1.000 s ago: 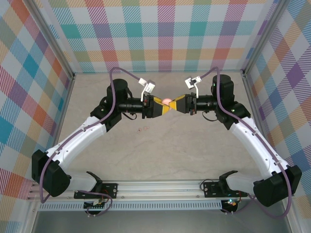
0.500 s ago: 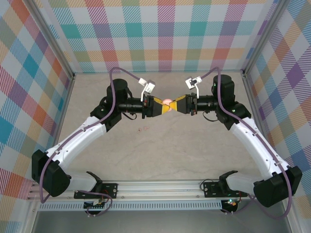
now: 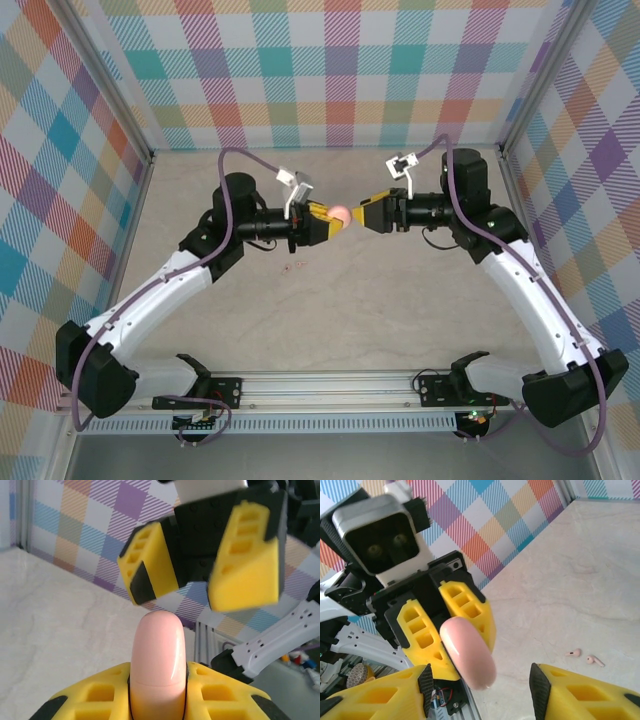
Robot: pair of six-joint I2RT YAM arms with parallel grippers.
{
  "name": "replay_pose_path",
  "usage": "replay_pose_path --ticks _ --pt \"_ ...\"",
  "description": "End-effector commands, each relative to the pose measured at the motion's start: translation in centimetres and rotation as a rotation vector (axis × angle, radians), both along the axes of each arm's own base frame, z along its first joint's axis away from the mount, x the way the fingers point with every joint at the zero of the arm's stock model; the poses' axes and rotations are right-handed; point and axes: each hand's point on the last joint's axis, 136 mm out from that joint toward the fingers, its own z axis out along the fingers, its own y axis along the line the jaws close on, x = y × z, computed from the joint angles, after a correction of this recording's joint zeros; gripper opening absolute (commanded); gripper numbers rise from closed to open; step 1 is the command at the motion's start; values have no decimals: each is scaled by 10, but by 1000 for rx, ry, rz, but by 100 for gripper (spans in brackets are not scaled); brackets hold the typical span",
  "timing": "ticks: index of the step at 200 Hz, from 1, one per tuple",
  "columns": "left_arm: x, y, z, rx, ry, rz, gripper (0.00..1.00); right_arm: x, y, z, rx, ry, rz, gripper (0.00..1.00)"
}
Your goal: Insert wireless bluetooth earbuds into charging case
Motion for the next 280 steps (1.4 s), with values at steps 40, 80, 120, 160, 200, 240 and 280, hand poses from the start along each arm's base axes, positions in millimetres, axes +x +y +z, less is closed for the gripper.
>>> replay_pose_path --ticks 40,80,120,160,200,240,280 --pt "-5 2 20 -22 -265 12 14 -21 7 8 -39 -38 69 59" --pt "-3 2 25 -37 -270 25 14 -23 14 6 -64 -49 85 60" --pt "-13 -1 26 -46 -270 -29 14 -12 15 3 -97 -41 32 61" --pt "-23 -4 27 -35 -279 -73 14 -6 15 0 -111 -33 6 61" --pt "-27 -5 24 -20 -279 -93 14 2 13 -2 -122 -25 -37 61" --pt "-30 -5 21 -6 -283 -103 14 11 6 -3 -147 -35 -115 62" --pt "-29 -4 20 0 -282 -93 14 12 5 -2 -143 -34 -127 62"
